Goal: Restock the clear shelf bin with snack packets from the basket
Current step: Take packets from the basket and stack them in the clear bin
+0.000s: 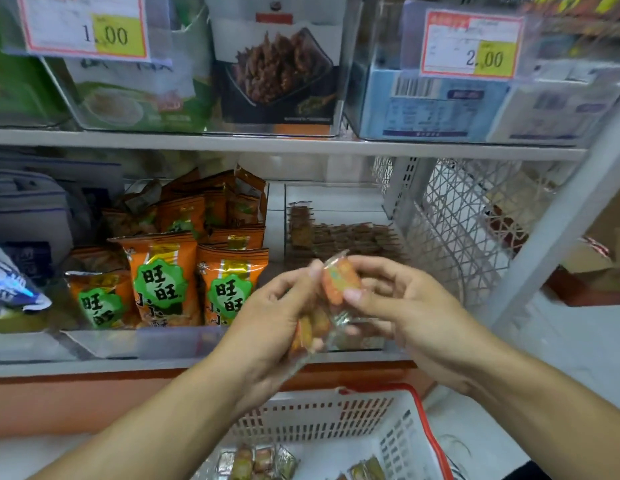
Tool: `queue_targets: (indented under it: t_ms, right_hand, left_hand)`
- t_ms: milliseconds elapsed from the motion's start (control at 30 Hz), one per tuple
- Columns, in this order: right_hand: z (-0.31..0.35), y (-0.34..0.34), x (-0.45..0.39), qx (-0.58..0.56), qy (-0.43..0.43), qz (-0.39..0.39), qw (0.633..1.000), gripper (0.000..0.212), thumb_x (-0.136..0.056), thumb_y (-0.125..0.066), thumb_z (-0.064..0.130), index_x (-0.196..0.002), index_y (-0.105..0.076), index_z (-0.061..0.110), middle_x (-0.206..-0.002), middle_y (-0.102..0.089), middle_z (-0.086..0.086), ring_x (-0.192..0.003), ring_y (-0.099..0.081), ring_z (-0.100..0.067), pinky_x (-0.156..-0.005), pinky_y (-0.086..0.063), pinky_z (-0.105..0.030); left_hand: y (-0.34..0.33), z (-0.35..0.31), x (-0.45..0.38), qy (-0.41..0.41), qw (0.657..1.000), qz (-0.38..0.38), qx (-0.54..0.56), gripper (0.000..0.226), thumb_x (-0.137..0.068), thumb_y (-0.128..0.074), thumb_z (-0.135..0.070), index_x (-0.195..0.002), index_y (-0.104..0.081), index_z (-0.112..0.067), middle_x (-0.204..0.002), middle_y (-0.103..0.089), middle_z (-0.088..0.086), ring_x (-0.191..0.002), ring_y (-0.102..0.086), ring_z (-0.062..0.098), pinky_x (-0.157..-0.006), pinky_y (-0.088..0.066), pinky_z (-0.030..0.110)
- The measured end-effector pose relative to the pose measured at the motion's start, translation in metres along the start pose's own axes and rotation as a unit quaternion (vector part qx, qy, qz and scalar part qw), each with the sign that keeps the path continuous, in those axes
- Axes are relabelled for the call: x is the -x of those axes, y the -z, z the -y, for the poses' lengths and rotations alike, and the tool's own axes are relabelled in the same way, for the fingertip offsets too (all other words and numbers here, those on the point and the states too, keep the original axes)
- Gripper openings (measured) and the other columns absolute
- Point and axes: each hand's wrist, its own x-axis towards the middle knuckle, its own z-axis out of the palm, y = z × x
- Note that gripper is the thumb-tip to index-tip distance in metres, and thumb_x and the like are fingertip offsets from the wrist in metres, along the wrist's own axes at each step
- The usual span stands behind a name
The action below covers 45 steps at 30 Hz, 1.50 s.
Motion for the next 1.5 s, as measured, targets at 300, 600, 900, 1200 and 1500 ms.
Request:
queue_targets:
  t_ms: [300, 600, 900, 1200, 1500]
  right_hand:
    - [-0.022, -0.003, 0.002, -0.136, -0.095, 0.073, 0.983, 0.036, -0.087, -0.068, 0.009, -0.120, -0.060, -0.001, -0.118, -0.067, -0.028, -0.100, -0.069, -0.029, -0.091, -0.059, -0.044]
    - [-0.028, -0.014, 0.003, -0.179, -0.099, -0.002, 0.979, 0.030, -0.094, -0.063, 0.008, -0.121, -0.054, -0.003, -0.108, -0.073, -0.025, -0.099, -0.073, -0.035, -0.084, -0.061, -0.042]
    - [-0.017, 0.009, 0.011, 0.388, 0.410, -0.069, 0.822, 0.033, -0.086, -0.071, -0.001, -0.105, -0.062, 0.025, -0.130, -0.063, 0.017, -0.123, -0.060, -0.005, -0.095, -0.048, -0.015]
    - [-0.004, 0.025, 0.012, 0.354, 0.365, 0.008, 0.861, 0.022, -0.077, -0.083, 0.013, -0.093, -0.079, 0.027, -0.127, -0.066, 0.012, -0.116, -0.066, -0.015, -0.091, -0.054, -0.025]
    - [-0.014, 0.020, 0.006, 0.211, 0.323, -0.028, 0.922, 0.035, -0.077, -0.078, -0.011, -0.086, -0.080, 0.023, -0.115, -0.071, 0.005, -0.111, -0.069, -0.018, -0.088, -0.059, -0.028]
  left_hand:
    - [0.001, -0.005, -0.008, 0.037, 0.982, 0.004, 0.186, 0.070, -0.069, -0.070, -0.053, -0.127, -0.061, -0.015, -0.117, -0.077, 0.002, -0.101, -0.076, 0.018, -0.044, -0.056, 0.018]
    - [0.007, -0.001, -0.004, -0.024, 0.999, 0.013, 0.036, 0.054, -0.068, -0.078, -0.050, -0.116, -0.073, -0.025, -0.123, -0.074, -0.008, -0.109, -0.069, 0.025, -0.042, -0.053, 0.022]
    - [0.013, -0.003, 0.004, 0.048, 0.997, 0.019, -0.055, 0.059, -0.066, -0.068, -0.075, -0.100, -0.082, -0.029, -0.103, -0.080, -0.005, -0.067, -0.072, 0.010, -0.034, -0.040, 0.018]
    - [0.021, -0.012, 0.007, -0.014, 0.999, 0.028, -0.023, 0.021, -0.064, -0.080, -0.040, -0.071, -0.082, -0.020, -0.067, -0.070, -0.001, -0.047, -0.057, 0.006, -0.031, -0.036, 0.017]
    - [0.025, -0.001, 0.005, -0.019, 0.991, 0.013, -0.133, 0.027, -0.085, -0.071, -0.045, -0.080, -0.066, -0.019, -0.046, -0.051, 0.013, -0.028, -0.045, 0.020, -0.036, -0.032, 0.015]
